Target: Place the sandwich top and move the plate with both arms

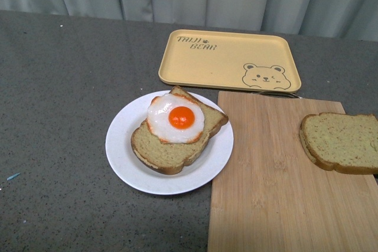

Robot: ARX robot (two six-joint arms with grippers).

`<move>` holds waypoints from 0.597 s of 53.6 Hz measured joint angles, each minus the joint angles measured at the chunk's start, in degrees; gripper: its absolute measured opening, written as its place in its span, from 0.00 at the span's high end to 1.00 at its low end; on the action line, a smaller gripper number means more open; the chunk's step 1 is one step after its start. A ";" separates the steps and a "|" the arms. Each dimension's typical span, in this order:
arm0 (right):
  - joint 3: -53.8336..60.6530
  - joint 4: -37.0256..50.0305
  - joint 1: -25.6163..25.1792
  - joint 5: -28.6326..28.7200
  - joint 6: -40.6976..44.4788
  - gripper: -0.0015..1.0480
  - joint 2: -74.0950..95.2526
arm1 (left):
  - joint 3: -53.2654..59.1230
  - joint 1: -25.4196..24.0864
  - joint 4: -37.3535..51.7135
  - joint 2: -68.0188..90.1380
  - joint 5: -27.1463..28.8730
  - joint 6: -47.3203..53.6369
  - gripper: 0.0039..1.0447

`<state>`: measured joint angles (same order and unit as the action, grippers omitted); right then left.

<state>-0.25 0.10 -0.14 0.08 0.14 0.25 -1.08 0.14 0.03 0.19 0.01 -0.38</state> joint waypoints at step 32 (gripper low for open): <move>0.00 0.00 0.00 0.00 0.00 0.09 0.00 | 0.00 0.00 0.00 0.00 0.00 0.00 0.06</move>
<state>-0.25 0.10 -0.14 0.08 0.14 0.25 -1.08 0.14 0.03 0.19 0.01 -0.38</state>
